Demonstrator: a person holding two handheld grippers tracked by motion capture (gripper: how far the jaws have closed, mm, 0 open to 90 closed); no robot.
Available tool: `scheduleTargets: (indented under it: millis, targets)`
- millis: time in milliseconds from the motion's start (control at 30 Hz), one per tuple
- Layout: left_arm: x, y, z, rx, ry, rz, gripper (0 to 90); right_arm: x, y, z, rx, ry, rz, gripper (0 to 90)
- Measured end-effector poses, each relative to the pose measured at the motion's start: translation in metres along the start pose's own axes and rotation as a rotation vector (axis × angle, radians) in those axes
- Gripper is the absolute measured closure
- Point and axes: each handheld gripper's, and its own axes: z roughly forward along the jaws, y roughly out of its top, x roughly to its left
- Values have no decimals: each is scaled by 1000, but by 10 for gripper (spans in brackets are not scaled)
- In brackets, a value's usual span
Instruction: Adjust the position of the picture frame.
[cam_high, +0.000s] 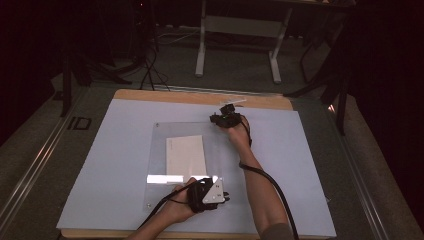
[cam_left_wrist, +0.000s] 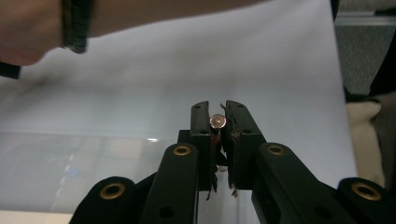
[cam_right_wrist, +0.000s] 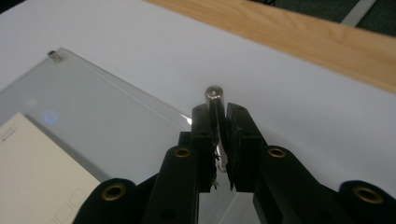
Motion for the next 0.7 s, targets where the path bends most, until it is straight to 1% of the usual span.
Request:
scheduleTargets:
  millis: [33,67,100,133,167,200,233,267,333,367,400,467,500,533,600,667,700]
  targets:
    - [0,-3,2,2,-6,-1,830,1,-2,3,14,-6,1,834]
    - [2,-5,2,-15,-15,-14,831,1,-5,5,7,-10,5,830]
    - [3,-6,2,-22,-24,-20,830,0,-6,5,-4,0,26,824]
    - [3,-6,2,-23,-20,-16,822,-1,-7,5,-8,2,29,822]
    - [3,-6,3,-16,-9,-14,783,0,-8,5,-10,-2,24,815]
    - [4,-7,2,-11,-15,-19,720,1,-8,4,-11,-7,19,777]
    - [7,-9,1,-11,-52,-37,696,1,-8,3,-14,-14,20,737]
    - [9,-12,-1,-18,-69,-54,661,0,-8,1,-16,-20,19,718]
    - [12,-18,-6,-34,-87,-78,630,0,-8,-5,-15,-35,-9,681]
    - [14,-21,-10,-49,-88,-84,621,-1,-8,-8,-8,-45,-25,665]
    - [16,-24,-15,-59,-86,-99,609,-1,-9,-11,0,-55,-39,651]
    - [20,-29,-22,-55,-71,-107,598,-3,-12,-18,3,-53,-49,634]
    - [22,-31,-25,-54,-67,-114,591,-3,-14,-22,6,-68,-60,628]
    - [25,-34,-28,-56,-61,-125,591,-4,-16,-25,6,-71,-61,620]
    - [33,-39,-34,-61,-33,-159,584,-5,-21,-32,8,-66,-66,607]
    - [42,-43,-40,-69,6,-195,581,-5,-26,-38,11,-67,-78,601]
    - [48,-45,-43,-78,19,-222,577,-5,-28,-41,13,-61,-78,595]
